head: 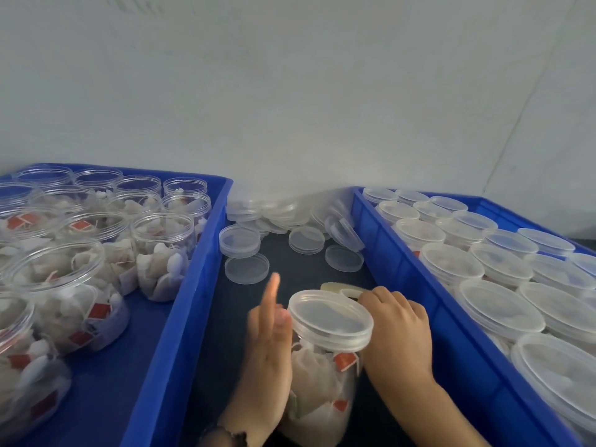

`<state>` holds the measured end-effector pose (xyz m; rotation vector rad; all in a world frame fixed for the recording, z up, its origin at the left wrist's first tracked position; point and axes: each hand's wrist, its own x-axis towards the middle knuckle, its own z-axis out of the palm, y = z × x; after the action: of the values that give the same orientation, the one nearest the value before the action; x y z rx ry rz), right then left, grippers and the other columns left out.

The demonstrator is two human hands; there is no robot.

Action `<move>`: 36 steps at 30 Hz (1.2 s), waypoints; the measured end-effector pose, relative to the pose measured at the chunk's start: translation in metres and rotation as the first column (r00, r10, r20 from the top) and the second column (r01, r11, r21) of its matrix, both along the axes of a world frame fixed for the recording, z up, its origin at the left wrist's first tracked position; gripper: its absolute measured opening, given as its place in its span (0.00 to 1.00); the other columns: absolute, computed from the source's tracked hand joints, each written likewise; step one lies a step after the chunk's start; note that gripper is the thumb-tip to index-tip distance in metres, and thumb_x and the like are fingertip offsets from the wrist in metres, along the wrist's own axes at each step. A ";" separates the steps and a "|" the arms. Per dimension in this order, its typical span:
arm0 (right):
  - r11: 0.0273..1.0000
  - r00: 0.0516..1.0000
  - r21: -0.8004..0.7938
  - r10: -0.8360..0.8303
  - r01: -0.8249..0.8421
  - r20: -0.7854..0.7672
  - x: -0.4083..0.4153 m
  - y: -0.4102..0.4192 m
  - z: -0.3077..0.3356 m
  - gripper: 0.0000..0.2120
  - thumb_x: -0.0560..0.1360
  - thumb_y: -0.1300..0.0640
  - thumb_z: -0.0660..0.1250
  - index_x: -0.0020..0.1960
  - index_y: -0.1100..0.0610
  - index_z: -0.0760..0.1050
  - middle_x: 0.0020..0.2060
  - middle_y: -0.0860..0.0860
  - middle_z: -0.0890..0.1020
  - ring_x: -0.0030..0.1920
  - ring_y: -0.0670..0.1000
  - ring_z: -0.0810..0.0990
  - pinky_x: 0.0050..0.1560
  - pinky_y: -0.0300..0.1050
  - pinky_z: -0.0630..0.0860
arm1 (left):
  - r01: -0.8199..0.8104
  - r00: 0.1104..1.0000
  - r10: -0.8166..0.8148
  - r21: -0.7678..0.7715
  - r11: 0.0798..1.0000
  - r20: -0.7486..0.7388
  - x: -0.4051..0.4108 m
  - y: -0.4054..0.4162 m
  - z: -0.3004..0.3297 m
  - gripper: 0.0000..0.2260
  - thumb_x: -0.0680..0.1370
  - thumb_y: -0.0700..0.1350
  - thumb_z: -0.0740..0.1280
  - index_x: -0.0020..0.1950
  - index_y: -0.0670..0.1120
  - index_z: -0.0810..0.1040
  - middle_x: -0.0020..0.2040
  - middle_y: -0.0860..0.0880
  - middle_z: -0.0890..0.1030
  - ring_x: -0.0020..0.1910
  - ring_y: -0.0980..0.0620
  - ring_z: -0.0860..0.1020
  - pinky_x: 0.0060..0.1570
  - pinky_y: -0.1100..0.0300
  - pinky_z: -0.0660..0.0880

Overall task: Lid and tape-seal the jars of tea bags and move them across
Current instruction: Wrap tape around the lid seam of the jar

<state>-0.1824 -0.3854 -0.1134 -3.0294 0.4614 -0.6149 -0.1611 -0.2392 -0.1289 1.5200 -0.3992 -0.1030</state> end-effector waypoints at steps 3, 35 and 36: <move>0.999 0.997 0.019 -0.031 0.032 -0.064 0.000 0.001 -0.002 0.08 0.79 0.51 0.60 0.57 0.48 0.72 0.55 0.44 0.75 0.55 0.45 0.73 0.55 0.40 0.68 | -0.243 0.953 0.246 -0.037 0.969 0.178 0.013 -0.003 -0.022 0.34 0.63 0.80 0.49 0.58 0.60 0.66 0.53 0.55 0.73 0.51 0.62 0.73 0.47 0.76 0.68; 0.962 0.968 0.110 0.249 -0.250 0.026 0.012 -0.016 0.023 0.38 0.63 0.24 0.39 0.70 0.36 0.46 0.41 0.43 0.79 0.37 0.46 0.75 0.30 0.40 0.67 | -0.370 0.925 0.380 -0.181 0.911 0.022 0.025 0.007 -0.022 0.32 0.55 0.65 0.70 0.57 0.57 0.74 0.48 0.62 0.81 0.47 0.68 0.79 0.39 0.73 0.74; 0.969 0.972 0.079 0.234 -0.234 0.015 0.015 -0.017 0.022 0.39 0.63 0.24 0.38 0.71 0.37 0.47 0.41 0.45 0.80 0.35 0.47 0.74 0.27 0.38 0.65 | -0.365 0.927 0.374 -0.164 0.916 0.028 0.026 0.007 -0.024 0.37 0.55 0.66 0.72 0.62 0.58 0.70 0.51 0.61 0.80 0.49 0.68 0.78 0.43 0.72 0.74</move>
<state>-0.1678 -0.4025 -0.0919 -2.9420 0.1203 -0.5747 -0.1354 -0.2319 -0.1525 1.4205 -0.1554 0.2675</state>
